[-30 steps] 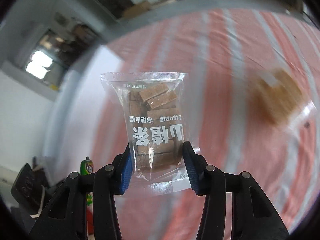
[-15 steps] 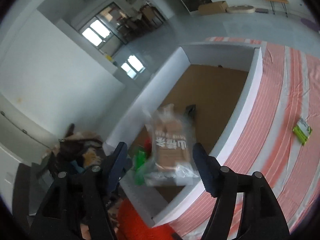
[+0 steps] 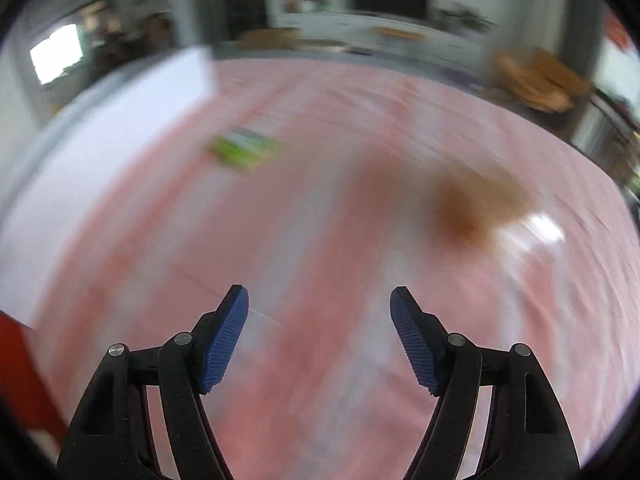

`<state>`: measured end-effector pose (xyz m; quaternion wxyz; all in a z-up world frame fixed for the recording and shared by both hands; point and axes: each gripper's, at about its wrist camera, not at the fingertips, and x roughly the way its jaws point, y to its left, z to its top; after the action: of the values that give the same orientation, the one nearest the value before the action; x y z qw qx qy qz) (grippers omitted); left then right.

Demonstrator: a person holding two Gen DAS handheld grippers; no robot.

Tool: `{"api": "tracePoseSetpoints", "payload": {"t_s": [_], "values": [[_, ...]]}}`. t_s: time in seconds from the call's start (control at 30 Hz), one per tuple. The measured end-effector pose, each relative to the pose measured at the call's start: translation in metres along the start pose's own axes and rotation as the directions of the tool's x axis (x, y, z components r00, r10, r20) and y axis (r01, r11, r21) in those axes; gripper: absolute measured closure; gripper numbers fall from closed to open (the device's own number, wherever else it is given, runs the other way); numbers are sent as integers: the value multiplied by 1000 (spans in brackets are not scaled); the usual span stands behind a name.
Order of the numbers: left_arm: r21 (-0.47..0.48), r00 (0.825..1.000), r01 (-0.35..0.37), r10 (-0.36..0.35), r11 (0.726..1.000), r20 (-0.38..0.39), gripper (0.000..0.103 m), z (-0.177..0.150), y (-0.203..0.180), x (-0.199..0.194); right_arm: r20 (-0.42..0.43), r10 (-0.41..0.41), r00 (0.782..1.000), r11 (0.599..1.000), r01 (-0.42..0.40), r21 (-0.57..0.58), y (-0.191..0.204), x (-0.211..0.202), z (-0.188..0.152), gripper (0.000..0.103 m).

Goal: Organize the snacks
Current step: 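Move both tools back over the table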

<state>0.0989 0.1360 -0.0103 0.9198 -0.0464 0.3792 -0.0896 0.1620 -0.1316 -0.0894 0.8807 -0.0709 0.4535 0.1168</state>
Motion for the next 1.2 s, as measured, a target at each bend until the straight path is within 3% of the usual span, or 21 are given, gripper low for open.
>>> {"api": "tracePoseSetpoints", "payload": {"t_s": [0.07, 0.13, 0.27, 0.43, 0.6, 1.2], "values": [[57, 992, 98, -93, 994, -82, 3, -11, -39, 43, -6, -74, 997, 996, 75, 56, -38, -2, -14, 27], [112, 982, 117, -98, 987, -160, 3, -23, -73, 83, -11, -116, 993, 988, 116, 104, -62, -2, -24, 27], [149, 981, 84, -56, 985, -186, 3, -22, -108, 133, -21, -138, 990, 976, 140, 168, -84, 3, -36, 27], [163, 986, -17, 44, 986, -159, 3, -3, -103, 178, 22, -143, 989, 966, 135, 219, -94, 6, -43, 24], [133, 982, -38, 61, 990, -180, 3, -3, -91, 198, 22, -146, 989, 964, 137, 230, -96, 10, -46, 20], [145, 980, -43, 69, 988, -185, 0, -10, -93, 193, 16, -144, 989, 963, 136, 234, -99, 14, -47, 15]]}}
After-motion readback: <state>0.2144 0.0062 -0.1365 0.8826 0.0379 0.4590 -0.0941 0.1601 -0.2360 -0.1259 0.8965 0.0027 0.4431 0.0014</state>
